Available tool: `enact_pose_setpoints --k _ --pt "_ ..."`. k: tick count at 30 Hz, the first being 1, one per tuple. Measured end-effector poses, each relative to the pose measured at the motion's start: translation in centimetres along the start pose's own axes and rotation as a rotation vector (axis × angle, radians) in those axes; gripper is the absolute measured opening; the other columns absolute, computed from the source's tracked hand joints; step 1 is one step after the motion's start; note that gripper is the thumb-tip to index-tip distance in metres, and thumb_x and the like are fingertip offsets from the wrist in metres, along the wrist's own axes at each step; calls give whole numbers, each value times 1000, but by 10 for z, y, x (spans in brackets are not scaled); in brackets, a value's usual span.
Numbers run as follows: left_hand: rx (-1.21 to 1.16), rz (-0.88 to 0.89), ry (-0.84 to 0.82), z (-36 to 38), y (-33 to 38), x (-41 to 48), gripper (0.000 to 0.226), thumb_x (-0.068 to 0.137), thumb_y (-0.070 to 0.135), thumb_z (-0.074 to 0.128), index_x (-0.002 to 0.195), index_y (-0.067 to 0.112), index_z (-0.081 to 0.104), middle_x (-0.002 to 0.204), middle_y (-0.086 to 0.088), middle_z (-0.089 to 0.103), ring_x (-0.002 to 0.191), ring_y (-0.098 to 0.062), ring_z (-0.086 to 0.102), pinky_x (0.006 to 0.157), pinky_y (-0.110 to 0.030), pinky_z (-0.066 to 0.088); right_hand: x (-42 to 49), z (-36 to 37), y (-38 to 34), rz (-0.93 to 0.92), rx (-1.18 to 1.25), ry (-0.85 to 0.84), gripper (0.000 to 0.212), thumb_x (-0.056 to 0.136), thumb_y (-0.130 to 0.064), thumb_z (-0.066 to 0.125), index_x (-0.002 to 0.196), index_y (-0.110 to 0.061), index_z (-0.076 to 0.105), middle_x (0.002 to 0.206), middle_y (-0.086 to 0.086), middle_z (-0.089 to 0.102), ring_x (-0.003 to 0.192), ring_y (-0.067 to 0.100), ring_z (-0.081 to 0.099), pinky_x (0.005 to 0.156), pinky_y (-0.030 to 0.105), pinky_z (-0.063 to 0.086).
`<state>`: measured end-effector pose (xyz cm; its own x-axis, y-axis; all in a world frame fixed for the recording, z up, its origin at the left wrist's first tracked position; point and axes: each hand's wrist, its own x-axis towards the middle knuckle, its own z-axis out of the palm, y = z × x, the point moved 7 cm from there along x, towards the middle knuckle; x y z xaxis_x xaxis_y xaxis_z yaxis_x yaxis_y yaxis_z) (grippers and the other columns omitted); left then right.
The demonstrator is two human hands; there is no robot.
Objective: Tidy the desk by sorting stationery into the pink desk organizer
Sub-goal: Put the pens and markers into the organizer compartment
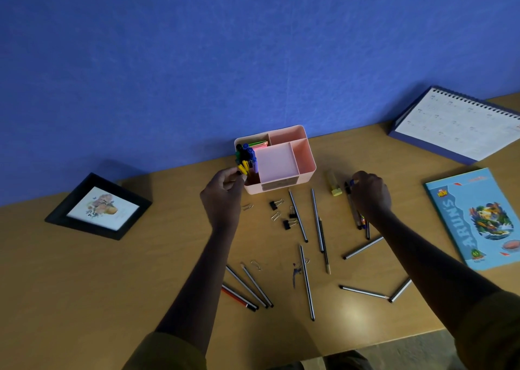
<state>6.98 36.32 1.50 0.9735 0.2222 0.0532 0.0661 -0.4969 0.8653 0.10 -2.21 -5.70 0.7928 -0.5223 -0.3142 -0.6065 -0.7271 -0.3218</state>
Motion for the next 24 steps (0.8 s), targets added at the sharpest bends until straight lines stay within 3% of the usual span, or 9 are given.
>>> enact_pose_setpoints --k 4,8,11,21,24 --pt "-2 -21 0 -2 -6 -3 31 95 29 81 122 15 79 112 5 82 98 -2 77 75 -25 65 3 -2 2 53 62 -5 27 101 -12 59 125 -8 72 115 19 72 98 37 70 82 53 64" --pt "-5 -69 12 -7 -14 -7 30 94 32 82 120 17 79 109 7 82 96 0 75 75 -26 64 -1 -6 -3 20 168 6 26 94 -21 76 114 -4 74 101 13 73 87 28 70 76 50 65" --pt "4 -96 20 -10 -20 -12 29 94 32 81 119 17 80 107 7 81 95 0 74 77 -27 64 -5 -18 -16 -20 232 38 26 91 -17 79 114 -6 72 100 8 72 88 25 70 77 49 66" --pt "-2 -185 -5 -13 -39 -33 23 95 24 80 116 14 81 106 2 82 95 -9 77 83 -42 68 -47 -84 -140 -448 571 217 21 94 -23 78 111 -14 72 98 -9 76 88 3 74 73 18 61" --pt "-4 -198 -12 -15 -43 -39 22 96 23 80 115 14 81 104 2 82 93 -10 78 82 -43 68 -65 -86 -182 -573 689 201 20 97 -21 77 113 -11 70 99 -6 78 92 2 76 75 17 61"
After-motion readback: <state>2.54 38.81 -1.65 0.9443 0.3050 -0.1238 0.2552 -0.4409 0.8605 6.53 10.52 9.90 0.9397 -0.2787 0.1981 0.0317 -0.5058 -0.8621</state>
